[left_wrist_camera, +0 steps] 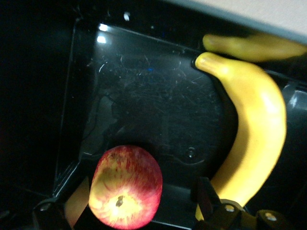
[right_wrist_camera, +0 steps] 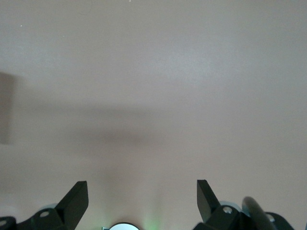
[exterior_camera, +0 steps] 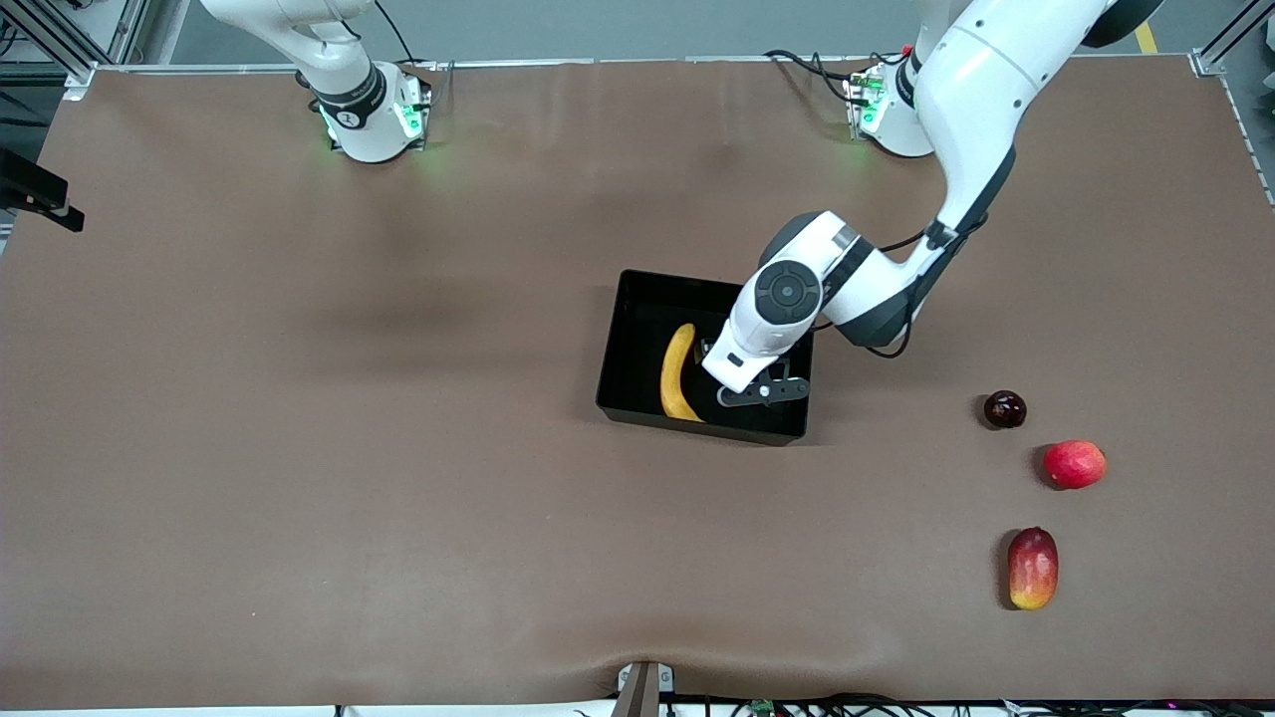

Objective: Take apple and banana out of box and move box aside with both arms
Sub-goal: 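Grasp the red-yellow apple with the left gripper and lift it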

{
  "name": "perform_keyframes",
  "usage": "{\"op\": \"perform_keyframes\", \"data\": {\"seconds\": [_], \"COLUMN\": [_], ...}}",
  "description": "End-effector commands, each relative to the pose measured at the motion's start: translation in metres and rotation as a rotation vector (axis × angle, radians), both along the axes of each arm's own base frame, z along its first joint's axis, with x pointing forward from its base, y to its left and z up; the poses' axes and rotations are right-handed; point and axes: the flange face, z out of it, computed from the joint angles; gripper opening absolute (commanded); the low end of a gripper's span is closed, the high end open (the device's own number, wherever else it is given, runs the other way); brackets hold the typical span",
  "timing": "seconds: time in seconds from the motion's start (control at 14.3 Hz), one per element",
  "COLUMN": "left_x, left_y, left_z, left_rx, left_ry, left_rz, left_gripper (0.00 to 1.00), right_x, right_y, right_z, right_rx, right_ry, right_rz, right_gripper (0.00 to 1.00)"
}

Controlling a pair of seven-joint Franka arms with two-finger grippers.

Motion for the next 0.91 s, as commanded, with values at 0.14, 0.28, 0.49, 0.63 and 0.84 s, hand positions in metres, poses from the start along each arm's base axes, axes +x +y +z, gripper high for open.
{"op": "perform_keyframes", "data": {"seconds": [0.14,0.28,0.49,0.63,0.84], "left_x": [-0.015,-0.017,-0.021,-0.022,-0.021], "left_y": [0.006,0.007,0.004,0.008,0.009], "left_z": [-0.018,-0.018,-0.020,-0.022,-0.015], "left_rx": [0.021,0.029,0.035,0.044,0.058], "left_ry": [-0.008,-0.003,0.001,0.004,0.005], "left_rz": [0.012,0.020,0.025,0.025,0.023], "left_gripper": [1.00,1.00,1.00,0.76,0.00], "right_x": [0.005,0.005,0.005,0.006,0.006], "right_y": [-0.003,-0.003,-0.003,-0.003,-0.003], "right_z": [-0.001,-0.001,-0.001,-0.002,-0.002], "right_rx": [0.009,0.011,0.011,0.011,0.010], "right_ry": [0.001,0.001,0.001,0.004,0.003], "right_rz": [-0.019,-0.019,-0.019,-0.019,-0.019], "right_gripper": [1.00,1.00,1.00,1.00,1.00]}}
